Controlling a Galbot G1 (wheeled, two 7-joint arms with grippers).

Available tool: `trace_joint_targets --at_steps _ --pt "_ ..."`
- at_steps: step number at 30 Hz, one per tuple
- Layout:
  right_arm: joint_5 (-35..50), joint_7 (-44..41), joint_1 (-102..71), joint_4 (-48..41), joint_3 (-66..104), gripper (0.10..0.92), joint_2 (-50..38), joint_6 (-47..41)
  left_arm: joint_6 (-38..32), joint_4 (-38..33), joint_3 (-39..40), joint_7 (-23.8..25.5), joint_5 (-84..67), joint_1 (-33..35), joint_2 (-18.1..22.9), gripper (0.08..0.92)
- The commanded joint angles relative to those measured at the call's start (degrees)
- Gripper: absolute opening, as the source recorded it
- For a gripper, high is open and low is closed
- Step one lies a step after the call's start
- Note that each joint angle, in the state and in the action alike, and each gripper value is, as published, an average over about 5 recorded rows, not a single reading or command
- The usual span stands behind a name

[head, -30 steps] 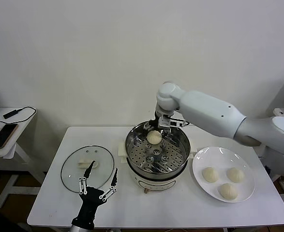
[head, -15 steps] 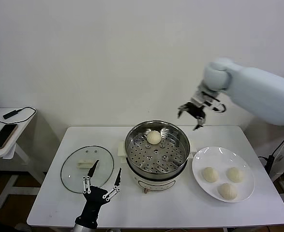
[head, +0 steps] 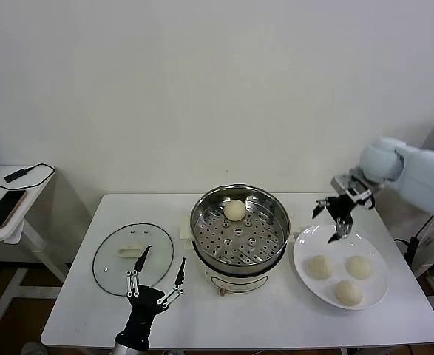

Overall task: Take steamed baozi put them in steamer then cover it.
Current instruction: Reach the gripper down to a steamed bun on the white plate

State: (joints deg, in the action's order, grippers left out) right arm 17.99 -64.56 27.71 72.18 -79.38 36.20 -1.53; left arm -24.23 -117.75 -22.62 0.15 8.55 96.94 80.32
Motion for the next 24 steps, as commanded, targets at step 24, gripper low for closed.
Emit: trace_joint_targets --at_steps 24 --pt "-0.1 9.65 -15.02 -4.8 5.02 0.823 0.35 -3.92 -0.59 1.05 -0.32 -0.19 0.19 0.17 0.04 0.823"
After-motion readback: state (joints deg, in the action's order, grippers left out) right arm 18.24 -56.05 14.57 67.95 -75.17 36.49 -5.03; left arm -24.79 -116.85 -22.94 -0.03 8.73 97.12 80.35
